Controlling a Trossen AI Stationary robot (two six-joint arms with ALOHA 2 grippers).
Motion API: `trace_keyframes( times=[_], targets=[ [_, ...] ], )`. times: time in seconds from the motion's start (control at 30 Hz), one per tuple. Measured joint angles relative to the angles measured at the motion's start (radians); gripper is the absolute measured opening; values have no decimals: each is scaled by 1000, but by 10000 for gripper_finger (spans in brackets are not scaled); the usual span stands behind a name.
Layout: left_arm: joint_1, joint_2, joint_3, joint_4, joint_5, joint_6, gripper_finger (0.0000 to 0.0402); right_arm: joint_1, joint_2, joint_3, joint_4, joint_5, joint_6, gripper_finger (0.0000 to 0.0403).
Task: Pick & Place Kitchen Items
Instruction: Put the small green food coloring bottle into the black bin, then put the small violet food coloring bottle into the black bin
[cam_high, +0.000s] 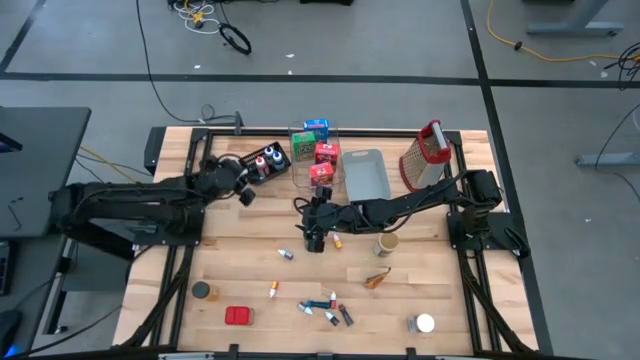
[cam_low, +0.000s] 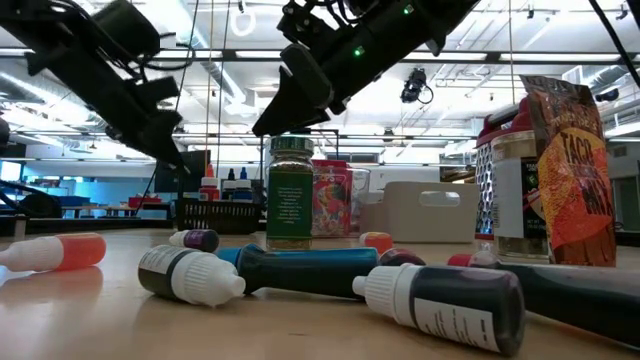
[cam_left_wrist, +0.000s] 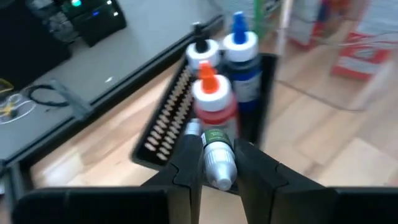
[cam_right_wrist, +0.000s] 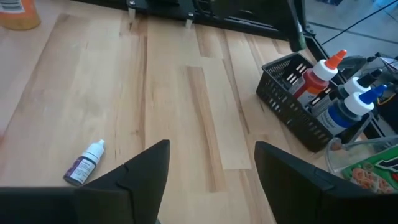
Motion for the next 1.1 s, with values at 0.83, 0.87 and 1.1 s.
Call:
trace_keyframes(
  times=[0.83,0.87,1.1],
  targets=[
    [328,378,0,317,194,113,161,-1,0,0,10,-73,-24,247],
    [328,375,0,316,194,119,169,0,0,0,9,-76,-24,247],
    [311,271,0,288,197,135,189,3,0,0,9,-78,28,247]
  ],
)
